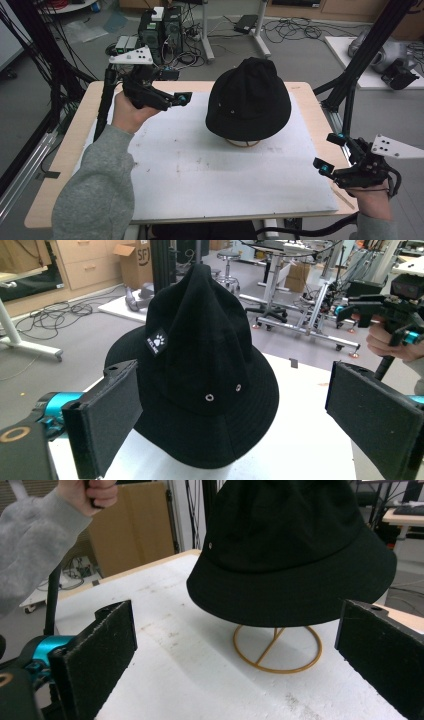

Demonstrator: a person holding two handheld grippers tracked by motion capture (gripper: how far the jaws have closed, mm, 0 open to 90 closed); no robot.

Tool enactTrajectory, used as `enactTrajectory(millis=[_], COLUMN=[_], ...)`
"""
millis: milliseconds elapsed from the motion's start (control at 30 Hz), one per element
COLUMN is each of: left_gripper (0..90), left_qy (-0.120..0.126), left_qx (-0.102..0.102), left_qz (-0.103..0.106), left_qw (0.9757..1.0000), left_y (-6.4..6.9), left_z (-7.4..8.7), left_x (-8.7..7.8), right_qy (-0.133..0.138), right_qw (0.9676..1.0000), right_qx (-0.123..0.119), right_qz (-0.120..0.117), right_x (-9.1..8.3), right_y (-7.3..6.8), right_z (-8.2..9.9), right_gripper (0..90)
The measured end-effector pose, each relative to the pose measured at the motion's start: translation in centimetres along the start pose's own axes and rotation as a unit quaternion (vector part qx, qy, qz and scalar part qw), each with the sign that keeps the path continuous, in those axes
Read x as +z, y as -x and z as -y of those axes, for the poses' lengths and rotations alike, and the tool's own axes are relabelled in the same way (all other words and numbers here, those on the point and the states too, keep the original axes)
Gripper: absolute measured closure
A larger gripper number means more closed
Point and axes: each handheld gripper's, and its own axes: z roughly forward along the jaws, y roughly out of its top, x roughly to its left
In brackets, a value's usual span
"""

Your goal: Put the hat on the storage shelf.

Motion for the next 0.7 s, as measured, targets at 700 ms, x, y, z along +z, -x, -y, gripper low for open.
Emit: enactTrajectory(millis=[700], left_gripper=[8.4], left_qy=[0.024], left_qx=[0.001], left_qz=[-0.041], left_qw=[0.9989], left_y=[2.7], left_z=[3.6], left_x=[-4.0], right_qy=[0.034], right_qw=[0.9992], right_qx=[0.01], right_qz=[0.018], right_x=[0.0], right_y=[1.0], right_z=[-0.5], right_gripper=[2.2])
